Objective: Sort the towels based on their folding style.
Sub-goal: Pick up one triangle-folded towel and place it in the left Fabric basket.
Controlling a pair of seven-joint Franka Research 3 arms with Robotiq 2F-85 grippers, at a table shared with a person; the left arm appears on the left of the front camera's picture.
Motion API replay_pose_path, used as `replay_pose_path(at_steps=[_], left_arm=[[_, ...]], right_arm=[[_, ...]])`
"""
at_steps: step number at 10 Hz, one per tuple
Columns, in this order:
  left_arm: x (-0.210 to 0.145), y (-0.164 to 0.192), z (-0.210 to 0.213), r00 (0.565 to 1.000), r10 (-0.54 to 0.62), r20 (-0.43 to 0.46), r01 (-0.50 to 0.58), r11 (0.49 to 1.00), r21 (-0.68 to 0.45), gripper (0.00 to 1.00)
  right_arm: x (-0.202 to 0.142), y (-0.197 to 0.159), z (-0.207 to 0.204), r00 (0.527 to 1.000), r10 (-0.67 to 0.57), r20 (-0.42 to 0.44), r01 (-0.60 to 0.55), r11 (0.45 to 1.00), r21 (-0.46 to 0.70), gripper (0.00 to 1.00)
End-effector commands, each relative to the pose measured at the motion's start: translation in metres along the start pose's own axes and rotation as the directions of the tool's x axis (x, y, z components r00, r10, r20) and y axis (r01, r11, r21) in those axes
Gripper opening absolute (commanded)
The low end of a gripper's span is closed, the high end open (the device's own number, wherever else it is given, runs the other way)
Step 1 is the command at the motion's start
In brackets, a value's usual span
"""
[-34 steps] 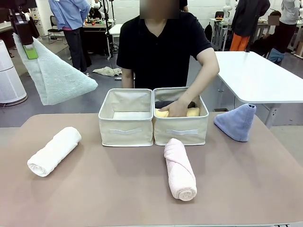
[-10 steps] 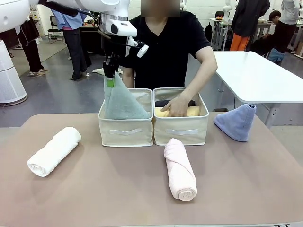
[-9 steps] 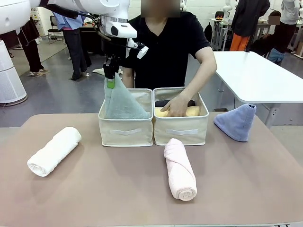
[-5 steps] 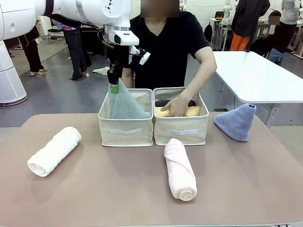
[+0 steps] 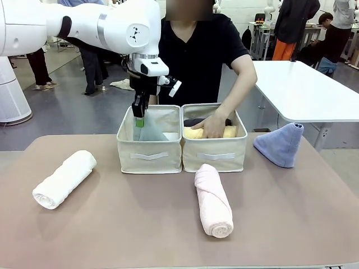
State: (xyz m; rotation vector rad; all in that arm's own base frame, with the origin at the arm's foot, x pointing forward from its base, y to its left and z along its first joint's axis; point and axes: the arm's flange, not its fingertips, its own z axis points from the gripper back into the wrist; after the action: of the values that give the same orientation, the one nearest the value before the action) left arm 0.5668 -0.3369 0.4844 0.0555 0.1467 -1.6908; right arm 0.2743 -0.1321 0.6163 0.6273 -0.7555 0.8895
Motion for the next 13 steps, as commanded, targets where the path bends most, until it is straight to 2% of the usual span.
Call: replay_pose_path(at_steps=[1,7,10,11,12,13], left_arm=[[-0.004,-0.024,-0.010,0.999,0.017,0.029,-0.017,1.000,-0.004,0.17],[0.000,-0.021,-0.052,0.995,0.093,0.026,-0.092,0.995,-0.025,0.17],[0.003,-0.013,-0.065,0.996,0.091,0.010,-0.091,0.994,-0.055,0.17],[0.003,-0.012,-0.066,0.996,0.084,0.005,-0.083,0.995,-0.062,0.20],[0.003,-0.012,-0.066,0.997,0.074,0.007,-0.074,0.995,-0.065,0.77],[0.002,-0.012,-0.066,0.997,0.072,0.010,-0.071,0.995,-0.066,0.80]], right_arm=[[-0.001,0.000,-0.002,1.000,0.010,0.014,-0.010,1.000,0.010,1.00],[-0.001,0.000,-0.002,1.000,0.010,0.014,-0.010,1.000,0.010,1.00],[-0.001,0.000,-0.002,1.000,0.010,0.014,-0.010,1.000,0.010,1.00],[-0.001,0.000,-0.002,1.000,0.010,0.014,-0.010,1.000,0.010,1.00],[-0.001,0.000,-0.002,1.000,0.010,0.014,-0.010,1.000,0.010,1.00],[-0.001,0.000,-0.002,1.000,0.010,0.014,-0.010,1.000,0.010,1.00]])
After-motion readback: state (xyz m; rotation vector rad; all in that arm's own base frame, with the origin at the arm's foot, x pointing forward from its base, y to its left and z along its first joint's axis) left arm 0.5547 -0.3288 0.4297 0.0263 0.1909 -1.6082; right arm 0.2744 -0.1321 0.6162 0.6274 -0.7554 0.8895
